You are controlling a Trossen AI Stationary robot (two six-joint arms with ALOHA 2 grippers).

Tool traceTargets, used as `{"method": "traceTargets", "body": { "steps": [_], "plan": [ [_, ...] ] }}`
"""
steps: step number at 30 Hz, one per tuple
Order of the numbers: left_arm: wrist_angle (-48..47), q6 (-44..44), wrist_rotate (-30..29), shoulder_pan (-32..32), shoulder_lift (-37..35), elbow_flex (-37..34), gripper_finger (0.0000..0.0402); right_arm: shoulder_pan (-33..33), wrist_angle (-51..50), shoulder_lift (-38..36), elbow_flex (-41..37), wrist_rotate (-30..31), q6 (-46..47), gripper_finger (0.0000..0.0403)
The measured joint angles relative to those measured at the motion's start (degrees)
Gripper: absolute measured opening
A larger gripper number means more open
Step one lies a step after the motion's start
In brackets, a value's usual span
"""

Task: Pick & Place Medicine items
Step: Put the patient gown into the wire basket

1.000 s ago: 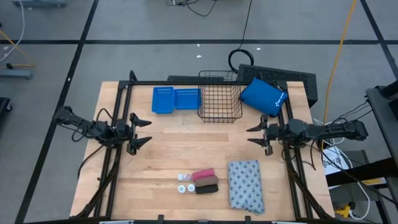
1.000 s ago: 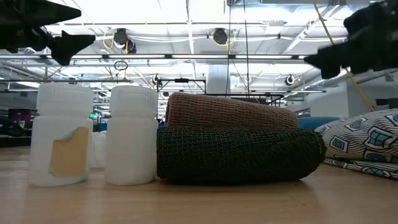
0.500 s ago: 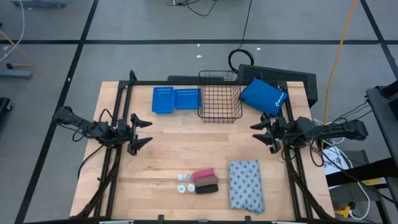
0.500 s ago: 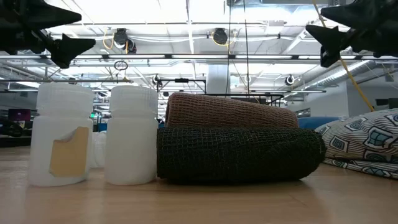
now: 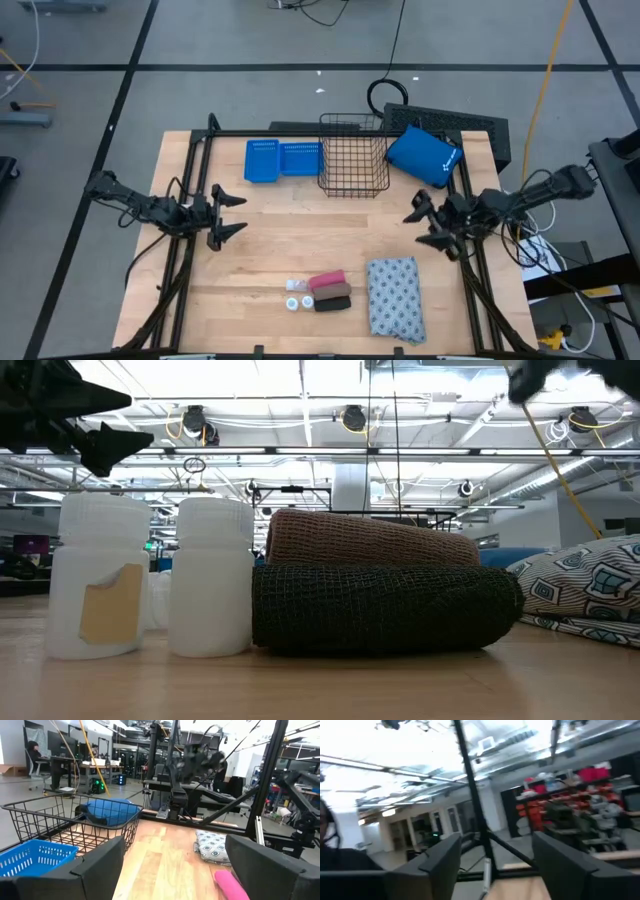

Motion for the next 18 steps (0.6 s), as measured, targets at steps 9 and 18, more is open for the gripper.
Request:
{"method": "traceTargets", "body": {
  "steps": [9,18],
  "plan": [
    [-0.2,0.0,0.0,0.0,0.1,0.0,0.0351,8.3,-41.2,18.5,25.1,0.3,17.6,0.0309],
    [-0.5,0.4,0.0,0.0,0.1,0.0,0.0351,19.0,-69.7,24.7,24.6,0.0,64.2,0.031]
  ]
}}
